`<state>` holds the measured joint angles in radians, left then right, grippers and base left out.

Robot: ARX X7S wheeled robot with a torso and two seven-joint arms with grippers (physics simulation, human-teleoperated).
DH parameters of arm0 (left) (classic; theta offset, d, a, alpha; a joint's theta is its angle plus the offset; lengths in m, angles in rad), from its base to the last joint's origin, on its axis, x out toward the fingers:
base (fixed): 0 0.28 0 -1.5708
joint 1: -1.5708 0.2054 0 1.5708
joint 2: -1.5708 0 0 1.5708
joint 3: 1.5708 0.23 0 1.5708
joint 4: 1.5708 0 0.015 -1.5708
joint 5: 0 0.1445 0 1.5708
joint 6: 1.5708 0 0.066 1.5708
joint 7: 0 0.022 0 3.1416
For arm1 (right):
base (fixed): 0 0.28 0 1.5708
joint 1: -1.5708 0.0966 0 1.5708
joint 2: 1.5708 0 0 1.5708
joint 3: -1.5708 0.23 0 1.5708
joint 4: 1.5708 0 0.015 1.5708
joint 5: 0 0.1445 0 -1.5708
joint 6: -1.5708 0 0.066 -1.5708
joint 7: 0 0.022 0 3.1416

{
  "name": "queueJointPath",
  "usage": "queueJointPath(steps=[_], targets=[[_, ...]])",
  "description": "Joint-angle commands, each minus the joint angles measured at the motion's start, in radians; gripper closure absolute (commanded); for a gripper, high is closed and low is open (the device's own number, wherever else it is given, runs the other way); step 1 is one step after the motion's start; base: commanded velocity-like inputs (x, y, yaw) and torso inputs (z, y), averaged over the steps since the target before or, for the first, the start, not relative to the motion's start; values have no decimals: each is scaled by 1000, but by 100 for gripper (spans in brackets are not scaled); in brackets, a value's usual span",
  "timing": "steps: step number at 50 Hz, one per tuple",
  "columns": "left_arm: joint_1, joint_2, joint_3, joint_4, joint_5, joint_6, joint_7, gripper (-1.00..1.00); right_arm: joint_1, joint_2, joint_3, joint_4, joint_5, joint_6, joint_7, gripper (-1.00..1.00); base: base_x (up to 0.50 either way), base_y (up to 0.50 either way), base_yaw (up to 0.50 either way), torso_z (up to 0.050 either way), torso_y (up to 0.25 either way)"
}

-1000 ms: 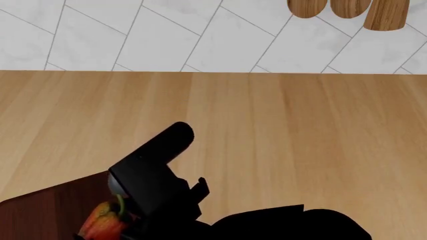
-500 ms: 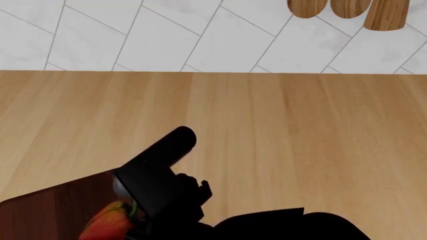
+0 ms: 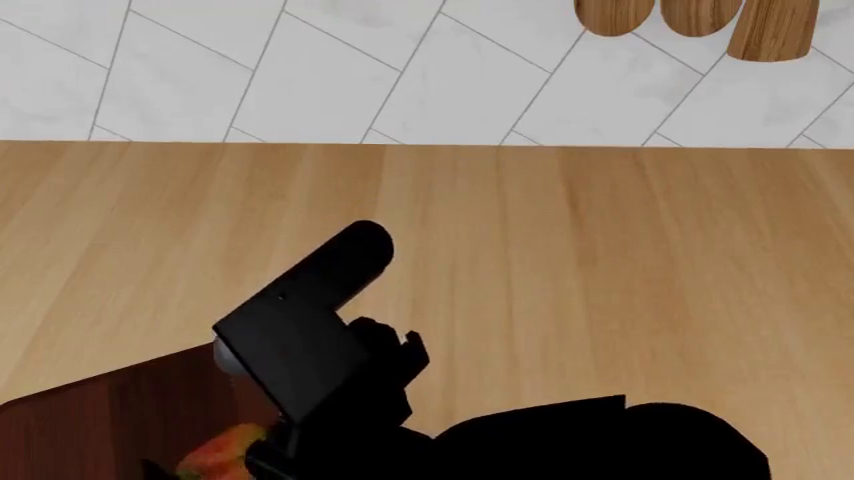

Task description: Clear the non-vegetable object off the cutting board and place the vegetables onto it.

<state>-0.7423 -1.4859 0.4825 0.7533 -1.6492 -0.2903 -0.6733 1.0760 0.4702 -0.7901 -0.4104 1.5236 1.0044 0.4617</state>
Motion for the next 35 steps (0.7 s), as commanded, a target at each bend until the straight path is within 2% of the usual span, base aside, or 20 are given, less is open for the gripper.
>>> queueJointPath(steps=[1, 7, 8, 9, 35], targets=[[-16, 27, -40, -7, -3, -17, 31, -100, 54, -8, 58, -44, 50, 19, 31, -100, 0, 0, 0, 0, 0], [-10, 24, -41, -2, -2, -14, 27, -100, 89, 14, 84, -81, 107, 21, 85, -100, 0, 0, 0, 0, 0], [-34, 31, -47, 9, -13, -47, 21, -100, 193, 60, 123, -160, 257, 14, 214, -100, 0, 0, 0, 0, 0], [-39, 33, -49, 8, -16, -52, 20, -100, 205, 65, 125, -165, 298, 12, 232, -100, 0, 0, 0, 0, 0], [-61, 47, -71, 14, -41, -79, 20, -100, 416, 190, 174, -266, 583, -36, 447, -100, 0, 0, 0, 0, 0]])
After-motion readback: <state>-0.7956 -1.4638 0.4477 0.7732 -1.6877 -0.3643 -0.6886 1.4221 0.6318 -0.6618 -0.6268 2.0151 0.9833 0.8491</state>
